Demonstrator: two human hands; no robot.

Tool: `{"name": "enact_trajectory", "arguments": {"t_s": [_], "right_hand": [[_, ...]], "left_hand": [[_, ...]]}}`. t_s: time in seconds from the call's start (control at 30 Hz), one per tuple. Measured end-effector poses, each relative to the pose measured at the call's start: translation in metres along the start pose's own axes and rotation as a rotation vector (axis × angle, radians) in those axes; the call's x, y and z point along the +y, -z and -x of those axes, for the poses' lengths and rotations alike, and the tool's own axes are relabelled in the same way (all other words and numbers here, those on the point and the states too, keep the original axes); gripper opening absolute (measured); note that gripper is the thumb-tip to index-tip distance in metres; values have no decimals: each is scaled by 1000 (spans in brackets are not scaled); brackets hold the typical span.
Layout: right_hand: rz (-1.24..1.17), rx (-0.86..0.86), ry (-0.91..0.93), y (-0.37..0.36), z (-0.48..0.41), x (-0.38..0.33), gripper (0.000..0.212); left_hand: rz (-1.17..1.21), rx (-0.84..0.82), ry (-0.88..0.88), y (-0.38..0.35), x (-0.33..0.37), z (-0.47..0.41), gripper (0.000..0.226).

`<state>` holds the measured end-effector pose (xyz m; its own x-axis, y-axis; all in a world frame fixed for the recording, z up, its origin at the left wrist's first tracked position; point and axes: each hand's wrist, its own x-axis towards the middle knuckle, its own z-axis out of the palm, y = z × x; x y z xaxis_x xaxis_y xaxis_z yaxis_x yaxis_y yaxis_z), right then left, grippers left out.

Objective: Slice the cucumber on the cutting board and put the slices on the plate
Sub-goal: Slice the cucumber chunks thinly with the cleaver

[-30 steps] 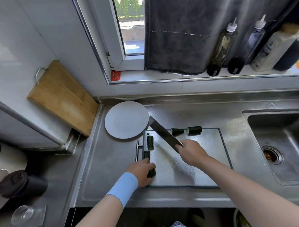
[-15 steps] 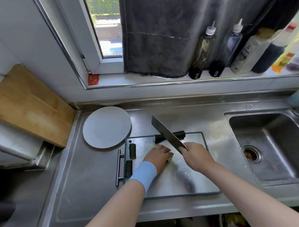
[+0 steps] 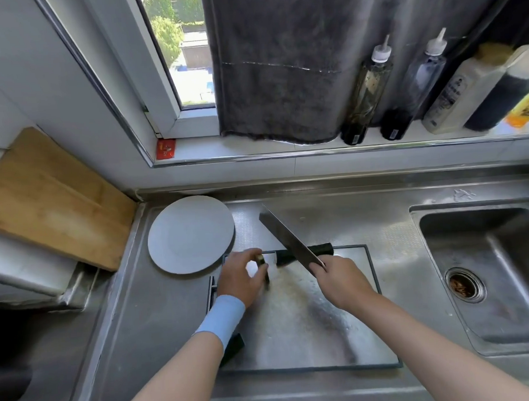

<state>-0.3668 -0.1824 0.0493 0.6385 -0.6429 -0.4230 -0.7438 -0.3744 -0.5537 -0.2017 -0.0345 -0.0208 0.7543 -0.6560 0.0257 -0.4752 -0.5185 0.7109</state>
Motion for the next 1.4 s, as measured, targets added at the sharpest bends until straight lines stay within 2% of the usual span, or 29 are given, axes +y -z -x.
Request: {"name": "enact_trajectory", "arguments": {"t_s": [0.13,0.23,0.43,0.6,0.73,0.8,0.9,1.03,1.3,1.4], "right_hand": [[-18,-1,11,-1,-8,-8,36],[-34,-2,2,-1,-12,-10,37],[-44,7,-25,-2,-16,-7,38],[-69,18,-48,-1,-17,-3,36],[-85,30,-66,1,-18,1,34],[-79,39,-68,3,-17,3,33],[-78,63,-61,9,-12,4,39],[-32,68,-50,15,-8,9,41],[6,38,-55,14,1,21,38],[14,-18,-56,7,7,25,37]], "left_hand": [[236,26,320,9,-3,-10,29],[184,-45,346,8,-7,-15,27],[-357,-236,93,4,-16,-33,35],[-475,-346,-55,1,-21,-49,37],[-343,-298,-26,-9,-9,-52,47],[-277,-289,-80,-18,5,-50,47],[-385,-376,-187,-35,23,-48,56],[-502,-356,-239,-49,26,-50,42],[-334,-334,-509,-43,8,-12,41],[-289,-326,-545,-41,-3,11,45]]}}
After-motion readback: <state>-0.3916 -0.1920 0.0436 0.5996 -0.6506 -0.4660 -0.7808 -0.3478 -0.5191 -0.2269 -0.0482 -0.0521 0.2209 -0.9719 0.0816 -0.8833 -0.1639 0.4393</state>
